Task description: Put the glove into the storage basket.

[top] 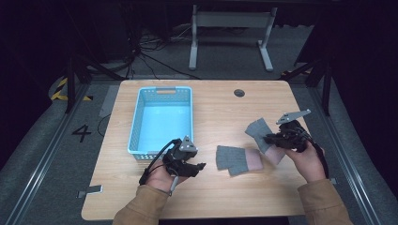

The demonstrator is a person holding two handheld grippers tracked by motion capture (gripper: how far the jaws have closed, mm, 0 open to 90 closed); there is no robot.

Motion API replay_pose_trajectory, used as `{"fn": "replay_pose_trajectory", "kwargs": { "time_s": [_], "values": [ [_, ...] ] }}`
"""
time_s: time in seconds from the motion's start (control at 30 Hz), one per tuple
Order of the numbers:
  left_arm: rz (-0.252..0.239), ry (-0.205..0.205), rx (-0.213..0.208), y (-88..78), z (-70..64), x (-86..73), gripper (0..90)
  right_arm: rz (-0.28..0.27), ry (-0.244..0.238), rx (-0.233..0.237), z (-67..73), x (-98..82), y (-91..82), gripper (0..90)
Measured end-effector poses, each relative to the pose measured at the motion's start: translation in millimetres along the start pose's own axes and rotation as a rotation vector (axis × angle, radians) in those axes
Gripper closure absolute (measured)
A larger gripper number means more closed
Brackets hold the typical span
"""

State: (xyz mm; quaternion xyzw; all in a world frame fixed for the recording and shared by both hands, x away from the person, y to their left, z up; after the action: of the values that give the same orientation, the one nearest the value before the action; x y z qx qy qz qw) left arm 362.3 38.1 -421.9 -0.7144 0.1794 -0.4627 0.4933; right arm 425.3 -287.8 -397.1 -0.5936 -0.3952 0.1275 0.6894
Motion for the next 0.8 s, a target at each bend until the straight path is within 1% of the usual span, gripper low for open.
{"fn": "replay_pose_trajectory", "kwargs": {
  "time_s": [0.03, 0.07, 0.1, 0.17, 0.23, 0.27, 0.33, 0.37, 0.43, 0.5, 0.53, 0.6, 0.63, 0.67, 0.7, 0.73, 0.8],
  "values": [
    [0.0, 0.005, -0.002, 0.6, -1.0, 0.7, 47.3, 0.004, -0.027, 0.017, 5.9, 2.7, -0.5, 83.2],
    [0.004, 0.007, -0.002, 0.9, -1.5, 1.1, 47.6, 0.004, -0.042, 0.023, 8.5, 3.9, -0.7, 83.2],
    [0.004, 0.007, -0.002, 0.9, -1.5, 1.1, 47.8, 0.004, -0.042, 0.023, 8.5, 3.9, -0.7, 83.2],
    [0.014, 0.0, -0.009, 2.7, -3.1, 2.0, 47.8, 0.003, -0.079, 0.047, 16.2, 7.2, -0.1, 83.2],
    [0.01, -0.004, -0.015, 4.0, -4.1, 2.6, 48.0, 0.011, -0.109, 0.065, 21.6, 8.9, 2.3, 83.2],
    [0.01, -0.004, -0.015, 4.0, -4.1, 2.6, 48.4, 0.011, -0.109, 0.065, 21.6, 8.9, 2.3, 83.2],
    [0.014, -0.003, -0.016, 5.3, -4.8, 2.9, 48.8, 0.023, -0.165, 0.081, 28.7, 10.8, 7.2, 83.1],
    [0.013, 0.0, -0.012, 6.1, -5.0, 3.2, 49.0, 0.032, -0.172, 0.082, 30.9, 11.2, 9.0, 83.1],
    [0.018, -0.001, -0.014, 8.5, -6.7, 4.2, 49.2, 0.049, -0.211, 0.095, 37.5, 12.9, 15.3, 83.1],
    [0.022, -0.001, -0.012, 9.0, -7.5, 4.3, 49.2, 0.052, -0.218, 0.099, 39.2, 13.5, 16.8, 83.1],
    [0.024, 0.006, -0.007, 9.8, -8.2, 4.6, 49.2, 0.055, -0.225, 0.103, 40.8, 14.1, 18.0, 83.1],
    [0.029, 0.013, -0.018, 11.8, -10.9, 4.9, 49.0, 0.06, -0.235, 0.104, 44.3, 15.0, 19.7, 83.1],
    [0.033, 0.015, -0.013, 12.5, -11.5, 5.2, 48.9, 0.062, -0.244, 0.107, 46.0, 15.5, 20.6, 83.1],
    [0.036, 0.017, -0.017, 13.5, -12.3, 5.5, 48.9, 0.068, -0.256, 0.11, 49.3, 16.4, 23.0, 83.1],
    [0.036, 0.017, -0.017, 13.5, -12.3, 5.5, 49.2, 0.068, -0.256, 0.11, 49.3, 16.4, 23.0, 83.1],
    [0.034, 0.004, -0.017, 14.3, -12.5, 5.8, 49.2, 0.073, -0.26, 0.112, 51.0, 16.8, 24.5, 83.0],
    [0.033, -0.005, -0.024, 15.1, -12.8, 6.0, 49.9, 0.086, -0.28, 0.108, 54.4, 17.5, 27.9, 83.0]
  ]
}}
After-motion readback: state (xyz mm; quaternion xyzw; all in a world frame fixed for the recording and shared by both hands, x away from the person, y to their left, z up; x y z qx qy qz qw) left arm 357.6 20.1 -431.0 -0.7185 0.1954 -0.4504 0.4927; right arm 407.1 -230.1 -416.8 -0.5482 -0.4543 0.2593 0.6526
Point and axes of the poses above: each handheld gripper's, and its own axes: y roughly forward along the jaws, x roughly out of its top, z roughly to its left, the point moved 4 cm from there along y, roughly forward along the jaws, and after that the axes turned 15 degrees about z, right-handed, at the moved point
